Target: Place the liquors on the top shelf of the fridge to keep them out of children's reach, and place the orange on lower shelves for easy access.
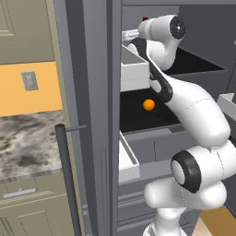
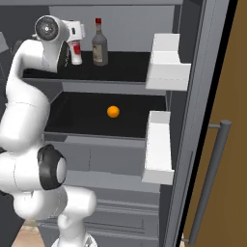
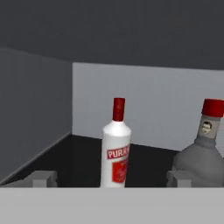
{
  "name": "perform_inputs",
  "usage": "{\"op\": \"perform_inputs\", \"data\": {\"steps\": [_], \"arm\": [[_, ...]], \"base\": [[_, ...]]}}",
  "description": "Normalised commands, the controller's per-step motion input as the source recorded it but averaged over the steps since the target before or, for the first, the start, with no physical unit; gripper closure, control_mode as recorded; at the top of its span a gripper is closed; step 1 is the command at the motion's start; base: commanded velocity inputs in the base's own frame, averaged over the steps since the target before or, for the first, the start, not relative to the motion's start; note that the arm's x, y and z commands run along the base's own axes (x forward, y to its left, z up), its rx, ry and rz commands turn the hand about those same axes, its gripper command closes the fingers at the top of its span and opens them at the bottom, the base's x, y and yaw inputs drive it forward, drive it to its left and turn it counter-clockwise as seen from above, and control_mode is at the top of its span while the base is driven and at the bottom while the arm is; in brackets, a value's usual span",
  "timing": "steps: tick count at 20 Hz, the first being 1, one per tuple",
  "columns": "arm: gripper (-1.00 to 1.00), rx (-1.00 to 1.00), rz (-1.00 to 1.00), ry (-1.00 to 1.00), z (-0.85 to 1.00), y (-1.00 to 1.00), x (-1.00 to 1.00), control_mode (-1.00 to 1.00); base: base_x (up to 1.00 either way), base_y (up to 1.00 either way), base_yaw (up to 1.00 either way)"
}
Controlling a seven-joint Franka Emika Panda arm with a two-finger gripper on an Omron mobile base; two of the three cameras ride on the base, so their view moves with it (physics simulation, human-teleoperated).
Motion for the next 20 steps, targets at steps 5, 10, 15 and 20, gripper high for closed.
{"op": "perform_inputs", "data": {"steps": [5, 10, 15, 20], "arm": [[-1.0, 0.0, -0.03, 0.0, -0.19, -0.41, -0.97, -1.0], [-1.0, 0.0, -0.05, 0.0, -0.02, -0.6, -1.0, -1.0], [-1.0, 0.0, -0.03, 0.0, -0.1, -0.52, -1.0, -1.0], [-1.0, -0.03, 0.0, 0.01, -0.5, -0.3, -1.0, -1.0]], "base": [[0.0, 0.0, 0.0], [0.0, 0.0, 0.0], [0.0, 0.0, 0.0], [0.0, 0.0, 0.0]]}}
